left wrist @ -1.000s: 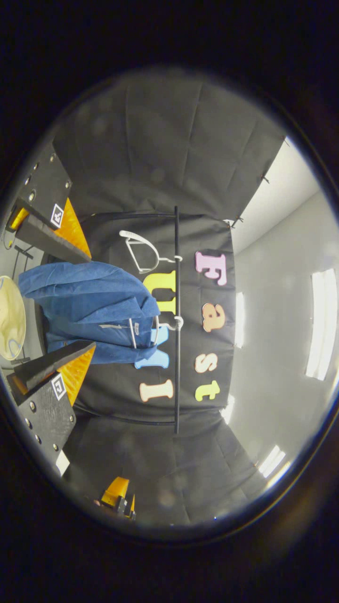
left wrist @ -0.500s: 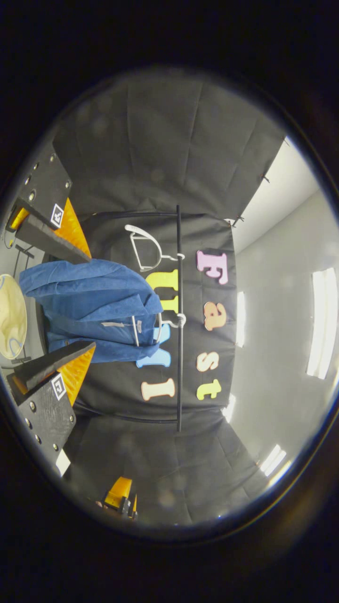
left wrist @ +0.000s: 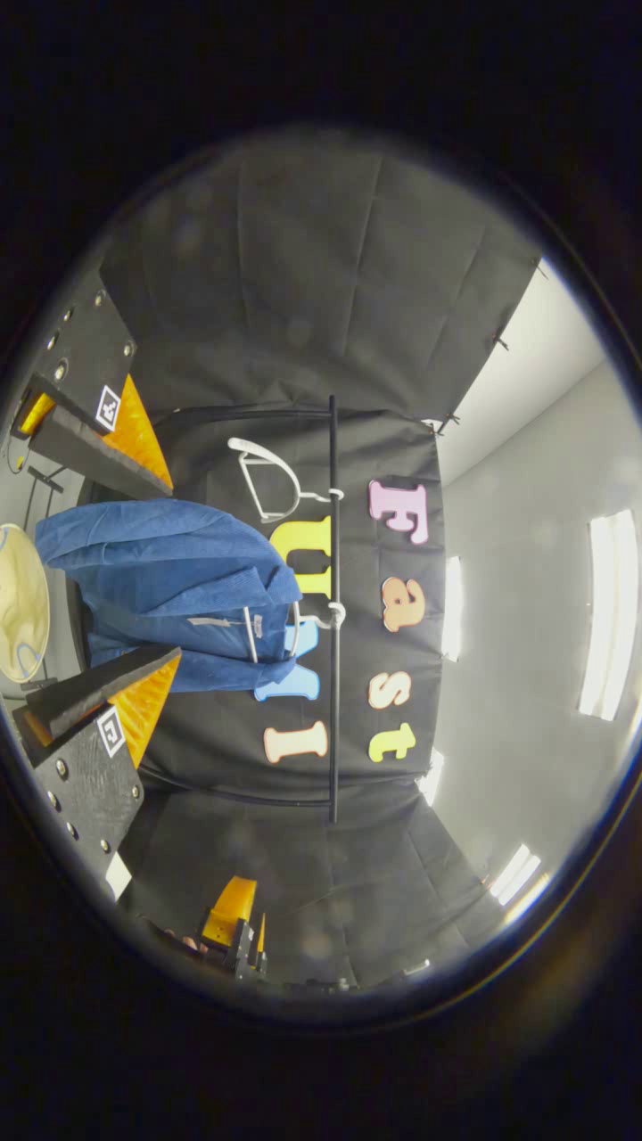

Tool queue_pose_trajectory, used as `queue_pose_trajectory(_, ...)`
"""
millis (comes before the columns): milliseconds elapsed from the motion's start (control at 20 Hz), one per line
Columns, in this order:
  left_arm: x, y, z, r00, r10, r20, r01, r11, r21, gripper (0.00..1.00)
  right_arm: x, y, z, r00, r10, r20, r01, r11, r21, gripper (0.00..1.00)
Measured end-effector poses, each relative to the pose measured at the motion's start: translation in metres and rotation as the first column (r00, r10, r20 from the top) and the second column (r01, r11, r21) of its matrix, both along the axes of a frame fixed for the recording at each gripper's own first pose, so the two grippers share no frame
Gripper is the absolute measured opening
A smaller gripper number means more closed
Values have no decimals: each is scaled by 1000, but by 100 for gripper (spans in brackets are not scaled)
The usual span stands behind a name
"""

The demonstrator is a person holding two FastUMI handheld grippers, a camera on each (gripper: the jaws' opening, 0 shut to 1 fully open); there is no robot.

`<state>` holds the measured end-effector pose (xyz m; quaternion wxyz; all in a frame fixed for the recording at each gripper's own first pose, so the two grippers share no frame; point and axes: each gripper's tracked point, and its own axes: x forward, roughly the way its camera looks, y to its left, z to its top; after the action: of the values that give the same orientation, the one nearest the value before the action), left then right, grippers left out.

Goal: Grasp the clothes on the hanger with both hands and then place them into the laundry hamper below.

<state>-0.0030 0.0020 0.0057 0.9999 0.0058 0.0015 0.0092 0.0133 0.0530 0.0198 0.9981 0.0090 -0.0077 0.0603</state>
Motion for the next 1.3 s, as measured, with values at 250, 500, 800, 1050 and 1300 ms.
queue_pose_trajectory(250, 22, 6, 23, 999, 27, 23, -27, 1000, -7, 94, 27, 38, 13, 996, 88, -23, -88, 996, 21, 96)
queue_pose_trajectory(500, 63, -2, 16, 997, 71, -10, -71, 997, -13, 94, 72, 56, -4, 983, 161, -89, -153, 984, 87, 96)
queue_pose_trajectory(800, 110, -21, -7, 989, 122, -83, -127, 990, -63, 94, 143, 73, -31, 958, 243, -154, -223, 965, 136, 95)
queue_pose_trajectory(1050, 147, -28, -12, 972, 215, -98, -218, 976, -24, 94, 189, 95, -56, 915, 353, -198, -317, 929, 193, 95)
queue_pose_trajectory(1300, 181, -38, -20, 956, 274, -104, -281, 958, -53, 94, 226, 116, -74, 871, 442, -214, -386, 886, 258, 95)
